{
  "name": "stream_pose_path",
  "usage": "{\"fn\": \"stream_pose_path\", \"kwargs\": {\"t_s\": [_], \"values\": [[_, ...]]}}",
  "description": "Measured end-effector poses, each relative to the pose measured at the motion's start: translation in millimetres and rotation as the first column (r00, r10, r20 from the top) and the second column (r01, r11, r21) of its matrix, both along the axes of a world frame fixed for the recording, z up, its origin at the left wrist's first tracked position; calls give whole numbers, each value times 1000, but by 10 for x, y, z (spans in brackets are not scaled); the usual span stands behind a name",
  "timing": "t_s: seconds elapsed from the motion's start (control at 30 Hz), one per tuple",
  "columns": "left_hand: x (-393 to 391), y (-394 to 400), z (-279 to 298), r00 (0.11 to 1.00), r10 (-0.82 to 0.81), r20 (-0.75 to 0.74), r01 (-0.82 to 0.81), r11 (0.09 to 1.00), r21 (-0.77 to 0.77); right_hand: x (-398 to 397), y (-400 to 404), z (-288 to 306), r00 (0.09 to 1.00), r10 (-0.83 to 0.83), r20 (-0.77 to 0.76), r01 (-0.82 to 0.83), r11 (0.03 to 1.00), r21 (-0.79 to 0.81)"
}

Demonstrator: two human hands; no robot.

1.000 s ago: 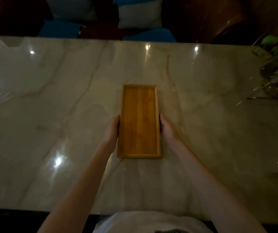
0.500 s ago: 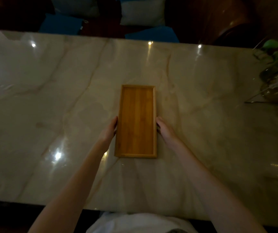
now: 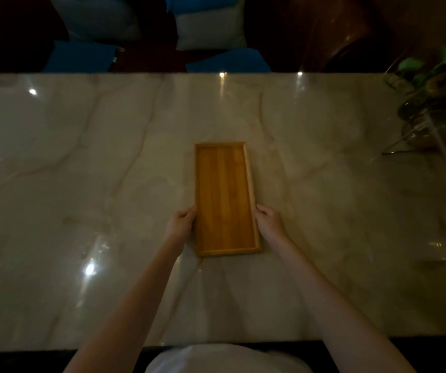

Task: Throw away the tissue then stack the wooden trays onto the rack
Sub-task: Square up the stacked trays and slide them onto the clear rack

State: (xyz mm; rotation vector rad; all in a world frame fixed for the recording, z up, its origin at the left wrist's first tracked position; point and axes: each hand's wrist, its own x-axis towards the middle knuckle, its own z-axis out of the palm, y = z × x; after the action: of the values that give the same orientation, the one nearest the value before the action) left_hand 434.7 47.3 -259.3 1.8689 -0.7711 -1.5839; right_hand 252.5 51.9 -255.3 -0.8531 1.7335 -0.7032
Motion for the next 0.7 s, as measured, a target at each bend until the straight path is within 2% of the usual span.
{"fn": "stream_pose_path", "kwargs": {"t_s": [0.13,0.3,0.47,0.7], "values": [[15,-34,-53,1000,8,28,-9,1000,24,31,2,2,999,-7,-32,7,1000,2],[14,-51,-14,999,26,-28,-26,999,28,68,-13,53,995,-99,-20,99,995,32],[30,-43,40,999,12,-48,-10,999,45,52,-29,91,986,-161,51,156,984,81],[76,-100,182,998,-6,-68,8,999,32,-21,-10,200,949,-205,240,169,972,163]]}}
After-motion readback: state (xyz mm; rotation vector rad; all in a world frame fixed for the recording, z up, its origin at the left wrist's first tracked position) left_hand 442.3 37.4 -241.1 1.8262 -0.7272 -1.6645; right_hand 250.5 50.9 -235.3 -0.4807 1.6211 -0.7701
